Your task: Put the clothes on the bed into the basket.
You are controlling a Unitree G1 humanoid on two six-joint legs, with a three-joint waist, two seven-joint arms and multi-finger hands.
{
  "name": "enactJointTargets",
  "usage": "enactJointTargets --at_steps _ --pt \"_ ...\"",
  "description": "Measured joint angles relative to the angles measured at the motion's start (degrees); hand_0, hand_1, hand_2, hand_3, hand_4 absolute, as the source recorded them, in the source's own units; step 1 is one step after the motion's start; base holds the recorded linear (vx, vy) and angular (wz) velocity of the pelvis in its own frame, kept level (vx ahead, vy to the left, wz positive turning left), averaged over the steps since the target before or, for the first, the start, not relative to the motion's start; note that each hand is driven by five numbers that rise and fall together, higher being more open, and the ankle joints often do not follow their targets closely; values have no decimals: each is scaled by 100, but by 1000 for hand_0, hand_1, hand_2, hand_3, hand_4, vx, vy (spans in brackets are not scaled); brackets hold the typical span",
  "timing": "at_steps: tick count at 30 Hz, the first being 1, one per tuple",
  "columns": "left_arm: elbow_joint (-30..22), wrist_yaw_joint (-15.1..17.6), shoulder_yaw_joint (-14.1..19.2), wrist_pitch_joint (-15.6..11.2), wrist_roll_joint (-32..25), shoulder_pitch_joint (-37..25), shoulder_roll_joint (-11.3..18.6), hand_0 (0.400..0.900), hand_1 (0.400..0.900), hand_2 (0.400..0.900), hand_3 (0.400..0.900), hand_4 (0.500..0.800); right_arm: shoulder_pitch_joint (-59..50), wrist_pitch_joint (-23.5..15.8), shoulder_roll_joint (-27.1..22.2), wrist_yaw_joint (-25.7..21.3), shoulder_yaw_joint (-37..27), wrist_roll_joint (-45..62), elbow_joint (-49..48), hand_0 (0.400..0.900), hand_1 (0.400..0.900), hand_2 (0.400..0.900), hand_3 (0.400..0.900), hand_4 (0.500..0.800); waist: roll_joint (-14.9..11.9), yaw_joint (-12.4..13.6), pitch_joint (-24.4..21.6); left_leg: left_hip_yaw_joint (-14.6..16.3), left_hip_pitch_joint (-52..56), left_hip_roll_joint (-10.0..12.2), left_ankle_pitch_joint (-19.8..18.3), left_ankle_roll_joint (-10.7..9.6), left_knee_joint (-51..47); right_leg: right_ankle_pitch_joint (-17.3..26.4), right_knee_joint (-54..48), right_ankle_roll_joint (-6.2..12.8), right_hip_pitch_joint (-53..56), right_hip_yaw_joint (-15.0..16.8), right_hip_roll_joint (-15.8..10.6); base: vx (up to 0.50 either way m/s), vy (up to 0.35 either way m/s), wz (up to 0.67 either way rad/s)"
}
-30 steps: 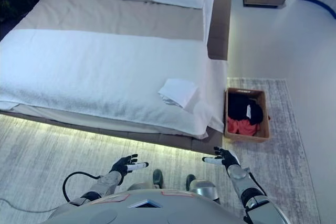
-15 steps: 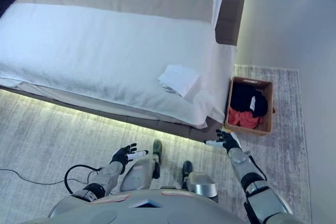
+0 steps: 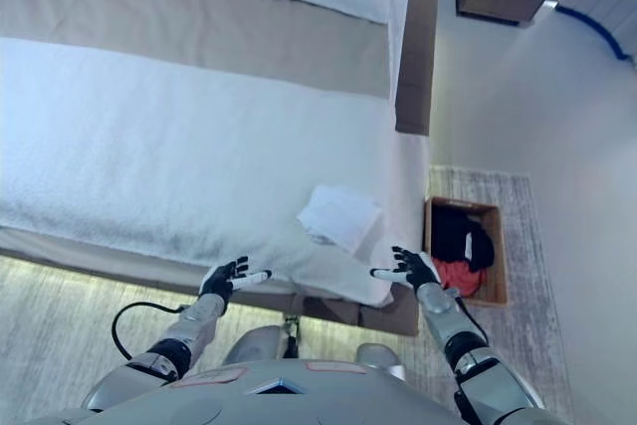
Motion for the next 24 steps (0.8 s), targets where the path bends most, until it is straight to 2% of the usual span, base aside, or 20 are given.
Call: enactJointTargets --at_steps 2,3,5,7,8,9,10,11,12,13,15,18,19,21,24 --pt "-1 21 -106 5 5 -190 54 900 900 900 900 800 -122 10 -35 -52 29 -122 -163 900 900 900 900 800 115 4 141 -140 264 -38 -119 155 -13 -3 186 4 -159 -416 -328 225 97 -1" --pt "-7 49 -171 0 4 -287 73 900 900 900 900 800 -263 11 -141 -174 219 -362 -325 900 900 900 900 800 245 15 266 -140 398 40 -179 238 -37 -25 -45 1 -290 -618 -342 144 15 2" --pt "-4 146 -171 -1 6 -410 124 900 900 900 900 800 -593 7 -280 -333 444 -753 -502 900 900 900 900 800 353 15 490 -162 449 105 -178 236 -38 -13 -684 25 -617 -789 -319 113 -65 15" --pt "9 222 -221 -4 10 -565 117 900 900 900 900 800 -1053 15 -501 -477 593 -1190 -526 900 900 900 900 800 492 32 634 -189 327 226 -212 167 -46 30 -2031 140 -359 -905 -195 135 -165 30" --pt "33 234 -206 1 7 -621 101 900 900 900 900 800 -1262 17 -584 -591 619 -1315 -575 900 900 900 900 800 506 13 720 -232 257 252 -198 148 -36 172 -2890 310 -201 -876 -141 144 -201 42" --pt "61 251 -187 -2 9 -664 90 900 900 900 900 800 -1446 23 -684 -649 630 -1450 -640 900 900 900 900 800 499 25 806 -292 233 294 -245 147 -85 357 -3631 443 -88 -661 -7 180 -202 73" --pt "165 250 -169 7 11 -735 89 900 900 900 900 800 -1606 21 -757 -732 637 -1489 -711 900 900 900 900 800 496 -2 885 -304 202 322 -126 -5 -158 675 -4311 498 58 -332 137 147 -196 88" --pt "180 249 -171 8 10 -773 92 900 900 900 900 800 -1685 23 -798 -830 640 -1507 -730 900 900 900 900 800 402 -14 935 -372 141 299 -92 -64 -155 1120 -4932 424 237 -182 184 207 -287 112" --pt "176 247 -174 9 9 -849 83 900 900 900 900 800 -1712 119 -844 -875 626 -1532 -767 900 900 900 900 800 253 -69 989 -491 50 214 29 -285 -157 1603 -4872 399 369 -65 205 206 -344 102" --pt "165 255 -175 -12 9 -899 39 900 900 900 900 800 -1765 209 -901 -880 635 -1563 -725 900 900 900 900 800 211 -146 1042 -693 -51 223 114 -457 -166 1532 -4847 338 387 -278 203 136 -218 51" --pt "139 248 -194 -19 9 -970 -42 900 900 900 900 800 -1806 255 -907 -873 674 -1558 -515 900 900 900 900 800 228 -153 1051 -981 -268 413 223 -668 -163 1545 -4813 323 276 -589 419 164 -223 57" --pt "115 270 -225 4 -19 -862 -143 900 900 900 900 800 -1938 256 -905 -815 701 -1549 -431 900 900 900 900 800 278 -141 1045 -1270 -672 612 213 -963 -135 1443 -4800 72 1 -765 723 102 -244 44" --pt "115 322 -227 1 -23 -857 -135 900 900 900 900 800 -2003 260 -917 -811 783 -1545 -387 900 900 900 900 800 283 -145 1041 -1319 -814 623 261 -1039 -135 1473 -4809 22 -106 -826 730 19 -99 6" --pt "108 350 -455 6 -17 -860 -175 900 900 900 900 800 -2172 258 -904 -776 919 -1532 -209 900 900 900 900 800 299 -112 1053 -1414 -1107 706 273 -1060 -160 1499 -4810 -51 -359 -926 828 24 -132 7" --pt "123 361 -575 63 -33 -795 -294 900 900 900 900 800 -2360 245 -806 -731 1125 -1395 62 900 900 900 900 800 313 -3 1076 -1447 -1328 786 355 -1068 -159 1504 -4757 -86 -584 -955 898 8 -91 5"
